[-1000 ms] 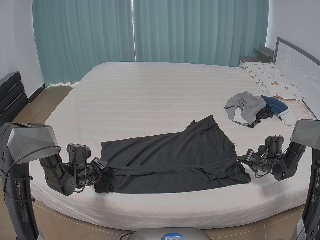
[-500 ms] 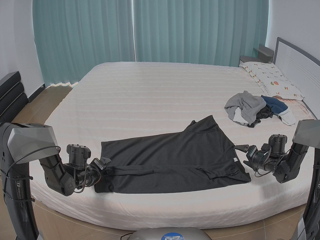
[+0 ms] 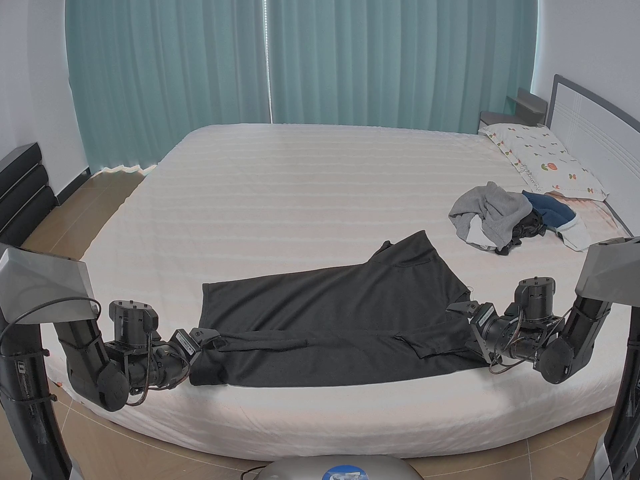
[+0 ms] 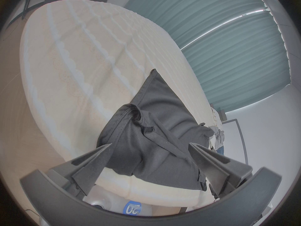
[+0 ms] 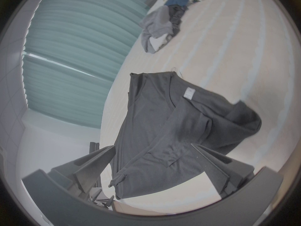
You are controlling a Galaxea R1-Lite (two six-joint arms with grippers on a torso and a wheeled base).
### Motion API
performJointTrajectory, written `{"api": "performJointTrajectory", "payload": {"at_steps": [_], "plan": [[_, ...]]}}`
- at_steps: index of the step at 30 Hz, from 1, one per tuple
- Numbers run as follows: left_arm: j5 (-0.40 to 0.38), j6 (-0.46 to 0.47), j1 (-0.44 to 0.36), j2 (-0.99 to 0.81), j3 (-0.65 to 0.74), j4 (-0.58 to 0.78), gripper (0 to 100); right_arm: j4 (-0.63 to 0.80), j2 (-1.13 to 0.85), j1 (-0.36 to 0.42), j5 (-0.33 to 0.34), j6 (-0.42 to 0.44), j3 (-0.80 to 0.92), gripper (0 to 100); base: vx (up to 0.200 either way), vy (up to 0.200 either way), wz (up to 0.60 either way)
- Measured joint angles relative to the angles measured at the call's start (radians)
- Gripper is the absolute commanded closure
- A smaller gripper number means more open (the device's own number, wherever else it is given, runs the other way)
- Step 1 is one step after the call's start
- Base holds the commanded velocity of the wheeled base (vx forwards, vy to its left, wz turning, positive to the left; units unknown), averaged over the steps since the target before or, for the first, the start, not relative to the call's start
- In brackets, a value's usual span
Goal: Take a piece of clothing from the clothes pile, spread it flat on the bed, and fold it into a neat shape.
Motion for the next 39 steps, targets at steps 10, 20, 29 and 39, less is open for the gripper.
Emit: {"api": "performJointTrajectory", "payload": {"at_steps": [10, 20, 29, 39], "plan": [[-0.003, 0.018, 0.001, -0.011, 0.033, -0.014, 0, -0.053, 0.068, 0.037, -0.051, -0.029, 0.023, 0, 0.000, 0.000, 0.00], [-0.004, 0.019, 0.000, -0.013, 0.033, -0.015, 0, -0.070, 0.101, 0.071, -0.100, -0.030, 0.006, 0, 0.000, 0.000, 0.00], [-0.002, 0.019, -0.002, -0.013, 0.039, -0.051, 0, -0.079, 0.126, 0.080, -0.106, -0.029, -0.040, 0, 0.000, 0.000, 0.00], [0.000, 0.018, -0.003, -0.013, 0.041, -0.056, 0, -0.083, 0.150, 0.096, -0.153, -0.029, -0.066, 100, 0.000, 0.000, 0.00]]}}
